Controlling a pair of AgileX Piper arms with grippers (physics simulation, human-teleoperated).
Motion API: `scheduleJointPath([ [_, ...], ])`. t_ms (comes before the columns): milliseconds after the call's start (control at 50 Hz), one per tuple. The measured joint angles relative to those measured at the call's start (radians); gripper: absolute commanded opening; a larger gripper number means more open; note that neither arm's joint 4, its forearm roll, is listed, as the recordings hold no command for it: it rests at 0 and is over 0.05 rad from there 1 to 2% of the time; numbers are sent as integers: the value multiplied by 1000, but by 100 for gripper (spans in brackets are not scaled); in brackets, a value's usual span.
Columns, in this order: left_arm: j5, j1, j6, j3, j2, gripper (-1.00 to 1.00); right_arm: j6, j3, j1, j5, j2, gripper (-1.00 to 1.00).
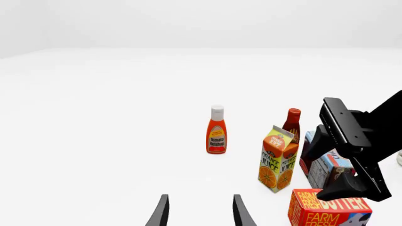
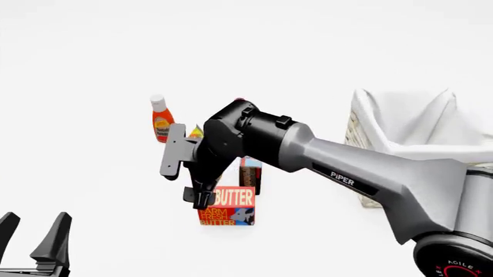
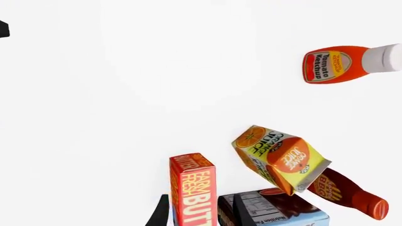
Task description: Pick the butter and place it in the basket.
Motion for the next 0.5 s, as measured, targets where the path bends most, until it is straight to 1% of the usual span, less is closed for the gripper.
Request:
scheduleJointPath([
  [500, 0, 0, 0, 0, 0, 100, -8, 11, -14, -9, 8, 100],
])
